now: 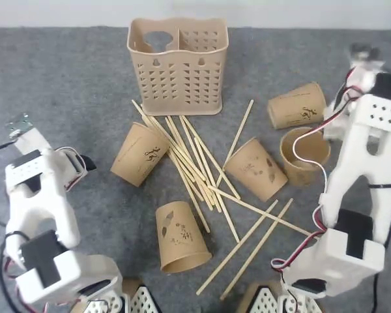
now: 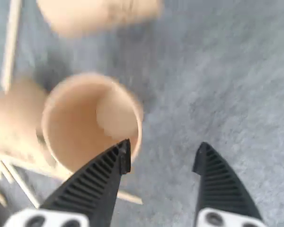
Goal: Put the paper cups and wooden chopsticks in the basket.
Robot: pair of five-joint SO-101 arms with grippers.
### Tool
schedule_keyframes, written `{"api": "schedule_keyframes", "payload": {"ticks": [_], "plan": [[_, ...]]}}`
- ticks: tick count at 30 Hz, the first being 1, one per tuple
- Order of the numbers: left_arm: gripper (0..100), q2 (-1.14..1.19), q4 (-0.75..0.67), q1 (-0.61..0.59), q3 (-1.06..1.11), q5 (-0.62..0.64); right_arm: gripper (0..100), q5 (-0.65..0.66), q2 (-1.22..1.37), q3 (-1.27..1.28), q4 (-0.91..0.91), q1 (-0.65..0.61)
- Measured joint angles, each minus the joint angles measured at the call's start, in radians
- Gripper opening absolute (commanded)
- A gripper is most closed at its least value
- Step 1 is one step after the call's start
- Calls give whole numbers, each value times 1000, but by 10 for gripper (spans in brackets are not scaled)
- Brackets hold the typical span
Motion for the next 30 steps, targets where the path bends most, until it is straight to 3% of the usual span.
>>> {"api": "schedule_keyframes", "payload": {"ticks": [5,11,21,30], "plan": [[297,0,0,0,0,0,104,-160,-2,-201,0,-141],[297,0,0,0,0,0,148,-302,133,-400,-54,-382],[297,0,0,0,0,0,165,-405,414,-729,-210,-511],[297,0,0,0,0,0,165,-411,575,-784,-396,-532]]}}
